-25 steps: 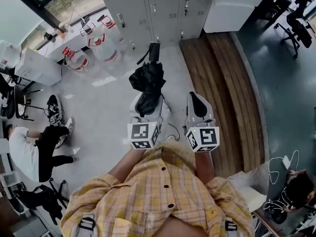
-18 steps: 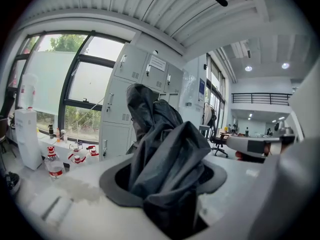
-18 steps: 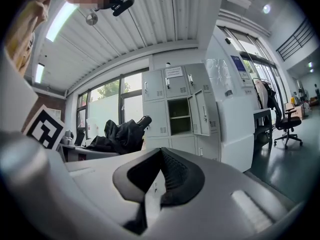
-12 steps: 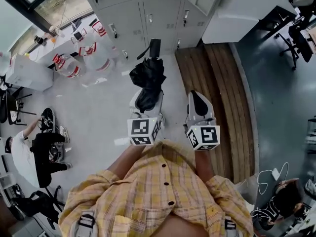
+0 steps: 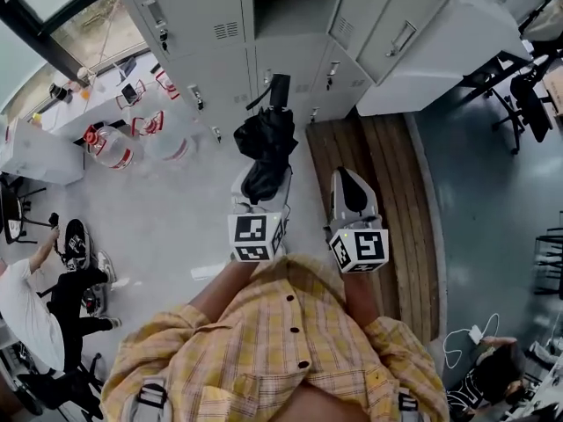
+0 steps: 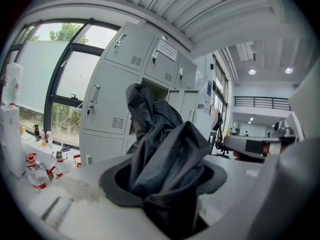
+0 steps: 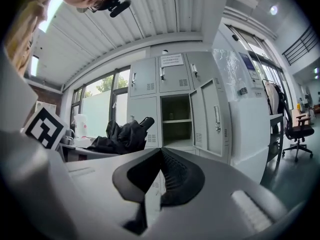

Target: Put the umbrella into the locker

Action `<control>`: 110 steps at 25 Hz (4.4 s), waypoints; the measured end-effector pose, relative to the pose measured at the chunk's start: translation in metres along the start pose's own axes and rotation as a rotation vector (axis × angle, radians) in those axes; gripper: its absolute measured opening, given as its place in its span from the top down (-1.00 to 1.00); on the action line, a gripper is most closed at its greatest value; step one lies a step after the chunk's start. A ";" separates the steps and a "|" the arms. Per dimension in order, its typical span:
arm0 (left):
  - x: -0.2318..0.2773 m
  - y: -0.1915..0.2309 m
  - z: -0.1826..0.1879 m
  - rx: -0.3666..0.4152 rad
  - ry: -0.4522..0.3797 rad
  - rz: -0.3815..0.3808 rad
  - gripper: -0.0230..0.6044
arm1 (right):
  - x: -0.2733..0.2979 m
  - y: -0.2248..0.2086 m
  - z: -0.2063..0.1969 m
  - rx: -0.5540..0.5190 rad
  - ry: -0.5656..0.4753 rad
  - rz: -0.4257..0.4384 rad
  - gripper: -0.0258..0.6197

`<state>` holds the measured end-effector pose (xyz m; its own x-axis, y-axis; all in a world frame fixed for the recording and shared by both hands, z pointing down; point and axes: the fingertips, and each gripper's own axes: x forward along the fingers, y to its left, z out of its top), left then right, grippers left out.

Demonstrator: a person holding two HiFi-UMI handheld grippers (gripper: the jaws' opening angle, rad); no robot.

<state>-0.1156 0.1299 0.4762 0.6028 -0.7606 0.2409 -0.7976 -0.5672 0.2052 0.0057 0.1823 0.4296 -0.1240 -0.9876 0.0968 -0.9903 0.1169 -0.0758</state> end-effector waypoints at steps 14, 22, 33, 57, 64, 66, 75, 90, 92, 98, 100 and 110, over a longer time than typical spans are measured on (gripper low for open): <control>0.066 0.047 0.012 -0.019 0.052 -0.012 0.11 | 0.082 -0.010 0.007 -0.012 0.021 -0.037 0.92; 0.090 0.050 0.013 -0.016 0.070 -0.016 0.11 | 0.111 -0.018 0.007 -0.023 0.028 0.002 0.92; 0.147 0.057 0.023 -0.025 0.082 0.053 0.11 | 0.173 -0.055 0.017 -0.024 0.030 0.081 0.92; 0.296 0.069 0.064 -0.082 0.069 0.251 0.11 | 0.308 -0.141 0.034 -0.011 0.009 0.329 0.92; 0.317 0.071 0.069 -0.090 0.064 0.279 0.11 | 0.321 -0.152 0.032 0.000 0.010 0.359 0.92; 0.323 0.073 0.072 -0.091 0.066 0.281 0.11 | 0.327 -0.153 0.033 0.002 0.010 0.359 0.92; 0.346 0.092 0.081 -0.096 0.091 0.260 0.11 | 0.355 -0.152 0.041 -0.004 0.014 0.327 0.92; 0.388 0.125 0.088 -0.112 0.119 0.260 0.11 | 0.385 -0.157 0.032 0.011 0.044 0.295 0.92; 0.394 0.127 0.090 -0.108 0.118 0.258 0.11 | 0.388 -0.157 0.030 0.013 0.048 0.294 0.92; 0.413 0.136 0.098 -0.083 0.109 0.263 0.11 | 0.396 -0.160 0.027 0.015 0.057 0.293 0.92; 0.419 0.139 0.102 -0.072 0.106 0.263 0.11 | 0.399 -0.160 0.026 0.020 0.060 0.293 0.92; 0.443 0.149 0.108 -0.022 0.111 0.265 0.11 | 0.406 -0.162 0.021 0.023 0.072 0.287 0.92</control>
<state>0.0303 -0.3257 0.5115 0.3730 -0.8416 0.3907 -0.9277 -0.3457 0.1412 0.1168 -0.2402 0.4601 -0.4038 -0.9044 0.1379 -0.9124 0.3872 -0.1325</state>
